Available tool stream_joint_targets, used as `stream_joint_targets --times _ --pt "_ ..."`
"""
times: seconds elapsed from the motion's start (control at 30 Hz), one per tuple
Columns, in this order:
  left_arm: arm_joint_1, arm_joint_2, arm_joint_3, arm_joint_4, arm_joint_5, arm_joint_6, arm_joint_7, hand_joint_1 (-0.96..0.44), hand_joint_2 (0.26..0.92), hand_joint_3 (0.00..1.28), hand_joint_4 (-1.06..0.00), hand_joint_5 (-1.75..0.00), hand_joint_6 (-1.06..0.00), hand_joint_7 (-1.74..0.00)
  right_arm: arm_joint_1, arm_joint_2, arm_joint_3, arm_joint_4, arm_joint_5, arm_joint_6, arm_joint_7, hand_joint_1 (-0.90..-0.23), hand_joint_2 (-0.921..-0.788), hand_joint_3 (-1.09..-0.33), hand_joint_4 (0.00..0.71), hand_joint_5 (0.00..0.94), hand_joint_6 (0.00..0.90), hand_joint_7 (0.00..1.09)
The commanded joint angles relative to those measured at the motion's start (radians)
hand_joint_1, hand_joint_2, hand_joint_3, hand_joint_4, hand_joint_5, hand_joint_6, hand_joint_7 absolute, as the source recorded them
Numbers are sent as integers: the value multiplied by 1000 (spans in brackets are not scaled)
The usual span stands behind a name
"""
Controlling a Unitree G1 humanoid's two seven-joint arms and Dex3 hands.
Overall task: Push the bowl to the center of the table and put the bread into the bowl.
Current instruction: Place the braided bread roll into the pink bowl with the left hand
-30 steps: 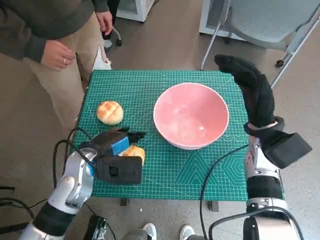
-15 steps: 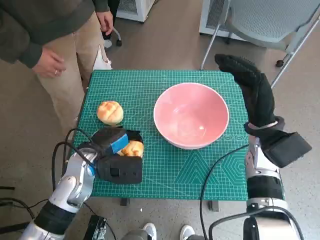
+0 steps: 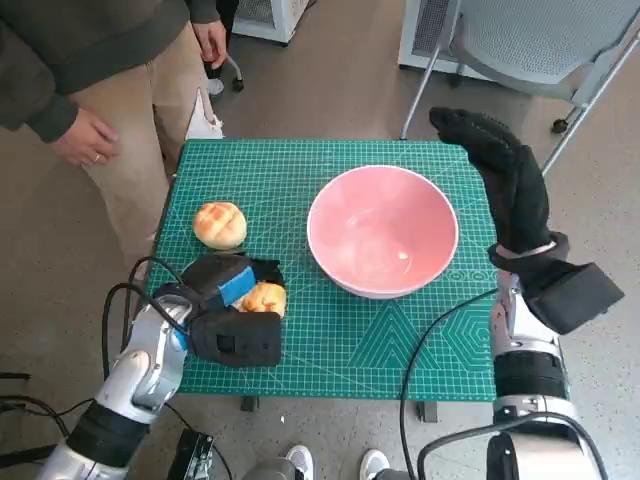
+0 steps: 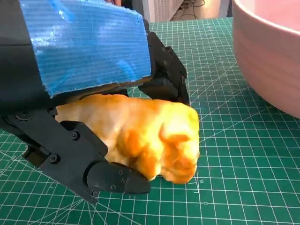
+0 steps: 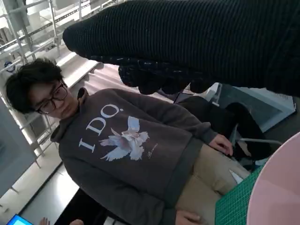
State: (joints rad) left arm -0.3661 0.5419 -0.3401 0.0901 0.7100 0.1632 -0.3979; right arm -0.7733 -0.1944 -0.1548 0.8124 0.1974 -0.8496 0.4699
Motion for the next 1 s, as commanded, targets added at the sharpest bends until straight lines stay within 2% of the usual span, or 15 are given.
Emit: stream_joint_targets --times 0.03,0.23,0.37,0.57,0.63,0.67,0.8,1.0 --pt "-24 19 33 -54 -18 17 -36 2 739 369 -687 -1354 -737 -935 5 -8 -5 17 9 11 9 -726 -921 -824 193 0 -1 513" --pt "-58 39 97 -187 -36 73 -107 4 682 467 -696 -1378 -744 -936 1 -8 -5 19 8 9 9 -726 -921 -824 193 1 -1 514" --pt "-87 44 154 -281 -57 101 -123 4 690 445 -714 -1349 -743 -935 -2 -9 -5 24 5 8 7 -727 -921 -824 194 1 -1 514" --pt "-166 7 209 -345 -44 102 -24 3 727 369 -739 -1293 -735 -942 -10 -5 -2 45 -1 0 5 -728 -921 -823 194 1 -1 515" --pt "-202 -9 213 -357 -35 101 8 3 734 358 -747 -1256 -712 -991 -12 -1 0 52 -5 -5 3 -729 -921 -822 195 1 -1 516" --pt "-214 -15 213 -360 -34 99 19 3 760 311 -754 -1210 -699 -1030 -13 0 1 55 -7 -7 2 -729 -921 -822 195 1 -1 516" --pt "-273 -46 196 -322 -26 61 91 3 832 165 -787 -1079 -687 -1103 -15 4 4 65 -10 -10 3 -729 -921 -820 195 1 -1 517" --pt "-344 -75 150 -242 -7 6 149 3 881 65 -802 -1028 -690 -1117 -16 5 6 71 -2 -10 13 -729 -921 -818 196 1 0 521"
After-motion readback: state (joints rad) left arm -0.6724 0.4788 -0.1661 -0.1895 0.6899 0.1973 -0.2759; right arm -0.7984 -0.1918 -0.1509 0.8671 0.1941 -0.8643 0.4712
